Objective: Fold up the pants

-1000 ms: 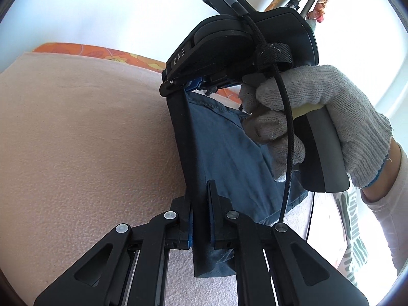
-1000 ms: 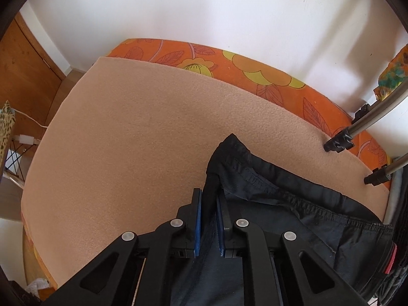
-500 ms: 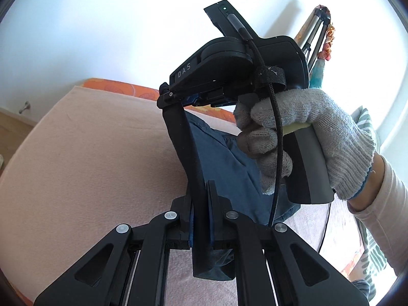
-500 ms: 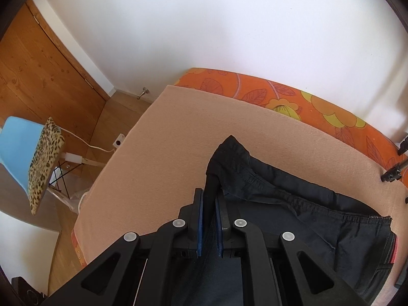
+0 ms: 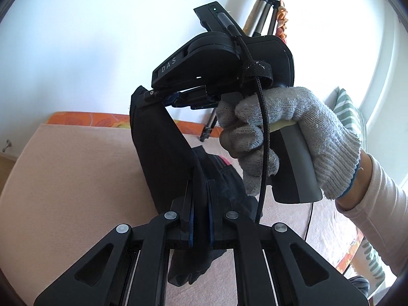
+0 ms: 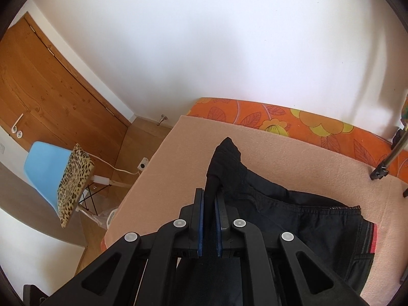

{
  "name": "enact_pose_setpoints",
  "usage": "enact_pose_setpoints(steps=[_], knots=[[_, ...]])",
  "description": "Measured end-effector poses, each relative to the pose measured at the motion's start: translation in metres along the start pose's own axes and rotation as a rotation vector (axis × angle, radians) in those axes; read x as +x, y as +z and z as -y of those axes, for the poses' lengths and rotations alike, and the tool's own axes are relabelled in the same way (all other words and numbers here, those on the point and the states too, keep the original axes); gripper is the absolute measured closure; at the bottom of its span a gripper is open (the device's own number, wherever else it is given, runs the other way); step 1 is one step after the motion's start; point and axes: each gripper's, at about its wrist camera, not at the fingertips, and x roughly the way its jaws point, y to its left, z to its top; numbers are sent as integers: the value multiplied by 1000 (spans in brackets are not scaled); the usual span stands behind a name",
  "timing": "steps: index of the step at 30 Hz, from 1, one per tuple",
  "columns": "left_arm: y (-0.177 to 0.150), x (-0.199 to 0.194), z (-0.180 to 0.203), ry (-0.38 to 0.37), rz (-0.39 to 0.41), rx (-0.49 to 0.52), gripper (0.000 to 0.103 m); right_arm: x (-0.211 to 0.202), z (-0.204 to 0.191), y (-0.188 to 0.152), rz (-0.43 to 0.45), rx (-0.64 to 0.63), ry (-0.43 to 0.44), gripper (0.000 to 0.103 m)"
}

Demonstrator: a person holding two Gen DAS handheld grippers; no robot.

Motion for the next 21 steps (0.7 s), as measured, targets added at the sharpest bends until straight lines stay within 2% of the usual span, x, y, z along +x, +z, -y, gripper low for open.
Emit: enact_pose_setpoints(steps=[5, 9, 16, 18, 21], knots=[[5, 37, 41, -65, -35, 45, 96, -41, 55, -8, 52, 51, -7, 98], [-2, 73, 63, -105, -94, 48, 97, -55, 106, -22, 63, 107, -36, 99], [-20, 126, 80, -105, -197, 70, 96, -44, 183, -54, 41, 204, -56, 99], [-22, 137, 80, -116, -234, 67, 91, -38, 198, -63, 33, 225, -58, 99], [-27, 141, 79, -141, -297, 65, 89, -26, 213, -72, 22, 241, -57, 99]])
